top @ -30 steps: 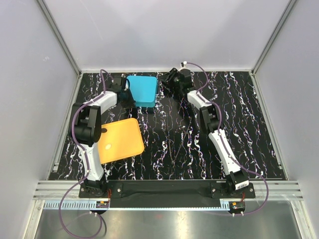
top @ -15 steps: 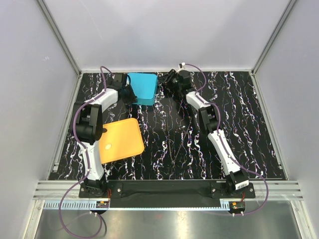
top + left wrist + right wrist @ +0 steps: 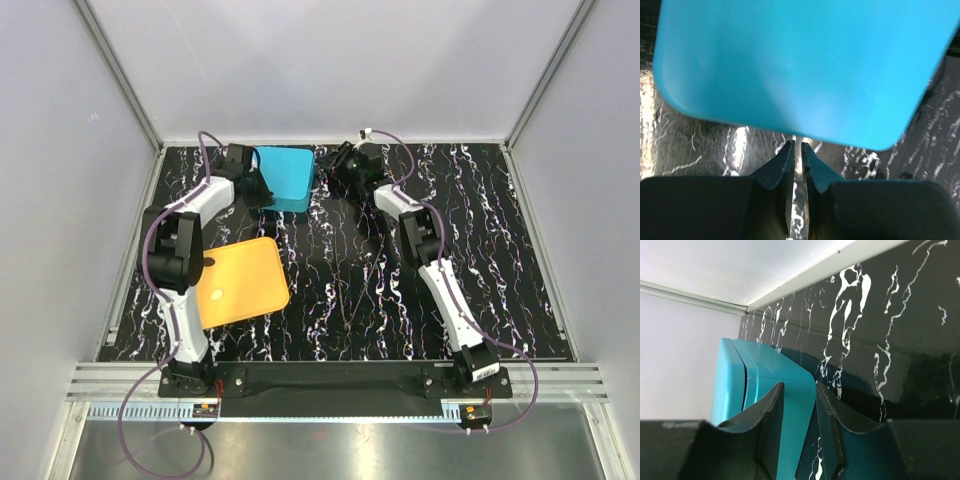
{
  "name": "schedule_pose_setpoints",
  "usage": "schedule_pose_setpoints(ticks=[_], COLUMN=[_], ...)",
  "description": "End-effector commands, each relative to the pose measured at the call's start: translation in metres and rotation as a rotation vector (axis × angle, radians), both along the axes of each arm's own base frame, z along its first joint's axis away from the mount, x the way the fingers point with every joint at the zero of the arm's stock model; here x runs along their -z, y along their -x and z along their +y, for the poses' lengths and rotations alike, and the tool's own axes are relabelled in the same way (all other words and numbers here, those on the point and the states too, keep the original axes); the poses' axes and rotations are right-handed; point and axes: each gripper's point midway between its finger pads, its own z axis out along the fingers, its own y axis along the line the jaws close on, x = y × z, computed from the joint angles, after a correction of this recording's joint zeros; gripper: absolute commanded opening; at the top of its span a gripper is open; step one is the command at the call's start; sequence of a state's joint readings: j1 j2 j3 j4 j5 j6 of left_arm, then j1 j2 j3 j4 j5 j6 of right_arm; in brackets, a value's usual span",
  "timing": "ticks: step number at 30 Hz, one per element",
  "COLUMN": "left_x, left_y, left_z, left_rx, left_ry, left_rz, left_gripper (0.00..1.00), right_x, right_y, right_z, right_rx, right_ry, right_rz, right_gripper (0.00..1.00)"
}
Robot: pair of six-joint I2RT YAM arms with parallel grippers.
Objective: Pack the chocolate
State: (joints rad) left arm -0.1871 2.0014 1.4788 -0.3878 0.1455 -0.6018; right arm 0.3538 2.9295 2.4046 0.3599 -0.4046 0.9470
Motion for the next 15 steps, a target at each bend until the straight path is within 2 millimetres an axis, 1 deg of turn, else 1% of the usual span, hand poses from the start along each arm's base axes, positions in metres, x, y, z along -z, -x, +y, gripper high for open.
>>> schedule_pose_setpoints(ticks=[1, 2, 3, 4, 5, 6, 7, 8, 9, 10, 11, 12, 14, 15], left_x=[-0.078, -0.086, -0.093, -0.103, -0.107, -0.109, -0.115, -0.107, -0.105, -0.107, -0.096, -0.094, -0.092, -0.081], left_y=[-0.014, -0.016, -0.02, -0.026, -0.031, -0.036, -0.045, -0.052, -0.056, -0.063, -0.068, -0.072, -0.081, -0.083], left_z=[-0.001, 0.0, 0.002, 0.009, 0.014, 0.02, 0.031, 0.036, 0.042, 0.05, 0.053, 0.056, 0.061, 0.061], left_rx=[0.019, 0.018, 0.013, 0.006, -0.004, -0.015, -0.034, -0.039, -0.049, -0.057, -0.061, -0.061, -0.054, -0.052], left_ry=[0.04, 0.043, 0.046, 0.044, 0.039, 0.038, 0.04, 0.044, 0.046, 0.051, 0.051, 0.051, 0.047, 0.046], left_rz=[-0.183, -0.202, -0.223, -0.253, -0.27, -0.279, -0.3, -0.295, -0.295, -0.307, -0.295, -0.297, -0.307, -0.289], left_gripper=[0.15, 0.15, 0.15, 0.16, 0.16, 0.16, 0.15, 0.15, 0.15, 0.14, 0.13, 0.13, 0.13, 0.13], right_x=[-0.035, -0.037, -0.046, -0.047, -0.045, -0.058, -0.06, -0.059, -0.075, -0.079, -0.08, -0.1, -0.11, -0.122], right_y=[0.005, 0.004, 0.001, 0.001, 0.002, -0.001, 0.0, 0.0, 0.001, 0.002, 0.004, 0.006, 0.01, 0.013], right_z=[0.004, 0.001, -0.006, -0.009, -0.012, -0.019, -0.023, -0.027, -0.03, -0.033, -0.036, -0.037, -0.038, -0.036], right_rx=[-0.014, -0.008, 0.003, 0.004, 0.007, 0.015, 0.017, 0.02, 0.022, 0.022, 0.02, 0.016, 0.0, -0.01], right_ry=[0.0, 0.001, -0.002, 0.0, 0.004, 0.001, 0.008, 0.025, 0.031, 0.045, 0.073, 0.08, 0.105, 0.102], right_rz=[-0.014, -0.014, -0.022, -0.019, -0.008, -0.018, -0.01, -0.007, -0.025, -0.021, -0.032, -0.063, -0.073, -0.087], right_gripper=[0.39, 0.39, 0.38, 0.36, 0.34, 0.33, 0.31, 0.28, 0.26, 0.23, 0.16, 0.12, 0.07, 0.04])
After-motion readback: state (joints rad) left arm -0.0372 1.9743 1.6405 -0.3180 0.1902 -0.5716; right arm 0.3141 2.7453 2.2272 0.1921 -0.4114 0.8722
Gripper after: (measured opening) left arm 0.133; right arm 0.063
